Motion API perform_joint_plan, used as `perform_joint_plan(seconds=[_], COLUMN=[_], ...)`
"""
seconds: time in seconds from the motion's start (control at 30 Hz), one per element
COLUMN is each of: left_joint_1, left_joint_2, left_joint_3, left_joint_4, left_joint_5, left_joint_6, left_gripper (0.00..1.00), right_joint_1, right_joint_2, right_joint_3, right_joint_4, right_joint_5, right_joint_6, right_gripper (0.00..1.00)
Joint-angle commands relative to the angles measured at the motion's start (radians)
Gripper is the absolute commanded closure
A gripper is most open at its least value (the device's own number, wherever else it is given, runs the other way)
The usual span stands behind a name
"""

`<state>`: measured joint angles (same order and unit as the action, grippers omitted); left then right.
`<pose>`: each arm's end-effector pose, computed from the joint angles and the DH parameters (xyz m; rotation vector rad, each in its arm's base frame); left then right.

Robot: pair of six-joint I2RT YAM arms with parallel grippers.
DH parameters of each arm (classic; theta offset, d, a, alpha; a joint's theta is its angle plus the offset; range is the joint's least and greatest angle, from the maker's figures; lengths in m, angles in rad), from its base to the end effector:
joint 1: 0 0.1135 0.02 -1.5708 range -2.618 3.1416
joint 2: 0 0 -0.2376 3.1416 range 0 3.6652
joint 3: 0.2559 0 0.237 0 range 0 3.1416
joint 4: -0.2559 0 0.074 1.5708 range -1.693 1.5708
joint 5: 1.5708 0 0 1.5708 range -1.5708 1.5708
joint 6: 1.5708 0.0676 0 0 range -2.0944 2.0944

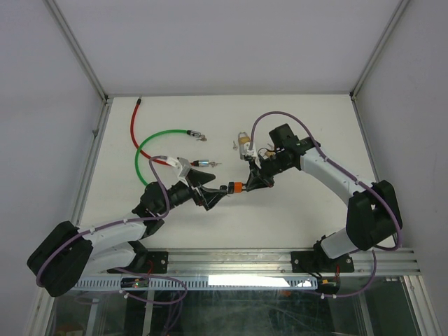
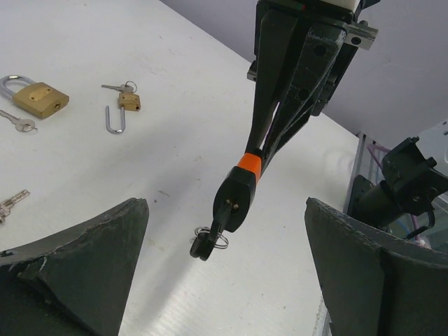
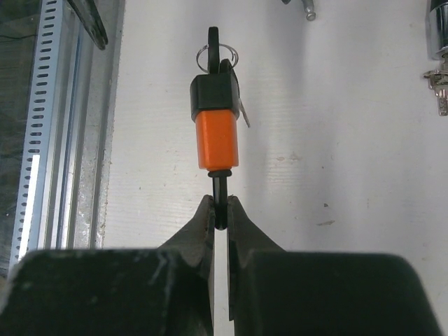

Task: Lock with the key
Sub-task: Lock the lock.

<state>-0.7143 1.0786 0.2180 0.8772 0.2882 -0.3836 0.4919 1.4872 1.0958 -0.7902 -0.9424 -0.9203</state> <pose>0.1699 -0.1727 0.1905 0.5096 1.5807 -1.0751 0.2193 0.1796 0.2130 -1.7147 1.6449 1.0780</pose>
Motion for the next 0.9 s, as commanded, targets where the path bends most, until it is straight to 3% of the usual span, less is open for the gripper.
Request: perform_joint_plan(seconds=[0.0, 0.47, 0.87], left_joint_1=[-0.006, -0.007, -0.006], left_joint_2=[-0.032, -0.108, -0.123], left_joint_3=[0.033, 0.067, 0.054], left_joint_4=[-0.006, -0.167, -0.152], left_joint_5=[-0.018, -0.118, -0.106], left_joint_6=[-0.048, -0.081, -0.085], left_gripper=[0.04, 0.13, 0.12], right_joint_1=[-0.006, -0.008, -0.009], right_joint_2=[-0.006, -0.004, -0.004], right_joint_3=[0.058, 0.056, 0.055], right_joint_4=[0.02, 0.029, 0.032], right_joint_5=[-0.028, -0.022, -0.02], right_joint_6=[0.008, 0.022, 0.027], right_gripper=[1.0, 1.0, 1.0])
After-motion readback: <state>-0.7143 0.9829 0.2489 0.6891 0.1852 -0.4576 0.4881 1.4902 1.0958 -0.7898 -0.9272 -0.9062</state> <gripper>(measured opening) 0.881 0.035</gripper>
